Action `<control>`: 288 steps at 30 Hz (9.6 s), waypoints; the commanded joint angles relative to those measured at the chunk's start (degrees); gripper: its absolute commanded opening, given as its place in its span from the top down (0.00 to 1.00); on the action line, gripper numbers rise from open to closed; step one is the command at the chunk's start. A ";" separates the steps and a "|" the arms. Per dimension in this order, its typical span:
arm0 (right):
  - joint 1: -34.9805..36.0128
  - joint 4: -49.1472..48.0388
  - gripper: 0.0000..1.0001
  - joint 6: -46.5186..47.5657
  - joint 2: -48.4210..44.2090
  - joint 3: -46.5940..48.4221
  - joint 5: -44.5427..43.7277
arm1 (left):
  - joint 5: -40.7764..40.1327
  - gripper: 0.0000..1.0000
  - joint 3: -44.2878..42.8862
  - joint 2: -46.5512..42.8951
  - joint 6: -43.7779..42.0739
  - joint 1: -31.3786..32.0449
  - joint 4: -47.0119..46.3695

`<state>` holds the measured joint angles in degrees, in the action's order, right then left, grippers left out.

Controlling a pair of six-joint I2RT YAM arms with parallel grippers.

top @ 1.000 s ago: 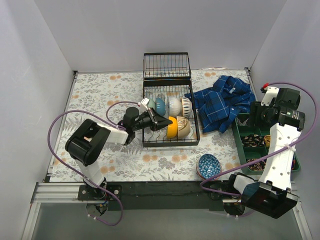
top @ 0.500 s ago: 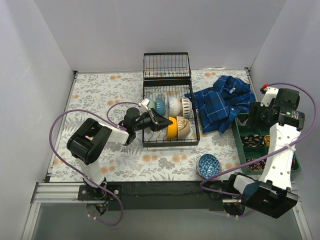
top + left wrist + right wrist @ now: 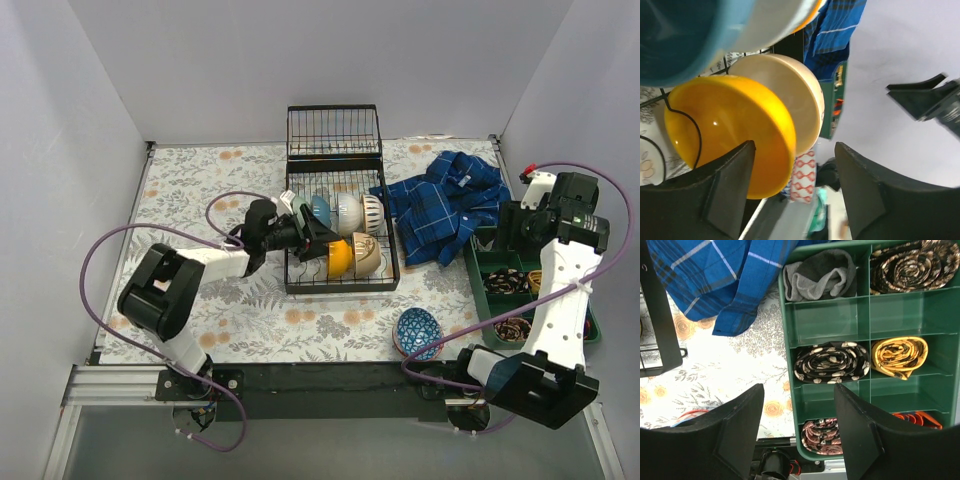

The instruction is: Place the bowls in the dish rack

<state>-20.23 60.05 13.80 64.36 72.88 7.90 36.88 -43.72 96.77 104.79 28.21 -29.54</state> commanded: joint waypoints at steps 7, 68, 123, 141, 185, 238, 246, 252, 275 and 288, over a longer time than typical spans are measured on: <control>-0.25 -0.11 0.32 5.09 1.65 5.25 0.10 | -4.53 0.32 -10.41 -12.64 -28.92 -5.70 48.71; -1.92 4.99 0.33 7.82 -5.03 1.65 10.03 | -3.74 0.75 -66.40 22.67 -155.33 43.16 95.98; -3.15 5.25 0.34 8.70 -3.98 2.18 12.05 | -10.96 1.00 -74.31 20.21 -136.88 46.24 88.42; -3.15 4.72 0.34 8.17 -0.55 5.61 15.39 | -14.30 1.00 -75.99 9.59 -96.47 32.38 87.29; -2.97 7.80 0.37 9.75 11.76 8.86 -3.15 | 8.47 1.00 14.10 -13.10 12.89 -10.01 -28.99; -1.30 6.83 0.38 8.26 8.50 2.79 -0.43 | 2.49 0.49 10.26 -9.75 -5.36 -10.01 -6.61; -1.13 7.10 0.38 8.78 7.98 3.06 -0.96 | -3.48 0.37 1.45 -18.80 -23.83 -11.33 23.35; -1.13 6.74 0.37 8.17 7.10 3.58 -0.17 | -3.94 0.35 -6.98 -28.73 -44.69 -13.62 40.25; -2.88 4.20 0.34 1.40 4.20 16.42 6.07 | 0.29 0.29 -45.73 6.48 -121.58 36.30 73.14; -7.02 4.11 0.34 0.44 1.21 13.43 9.06 | 1.26 0.34 -51.28 18.27 -123.95 43.42 68.74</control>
<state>-26.22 65.84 15.05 66.74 87.05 15.16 37.50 -93.10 113.19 -17.15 70.41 40.99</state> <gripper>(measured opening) 0.664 0.673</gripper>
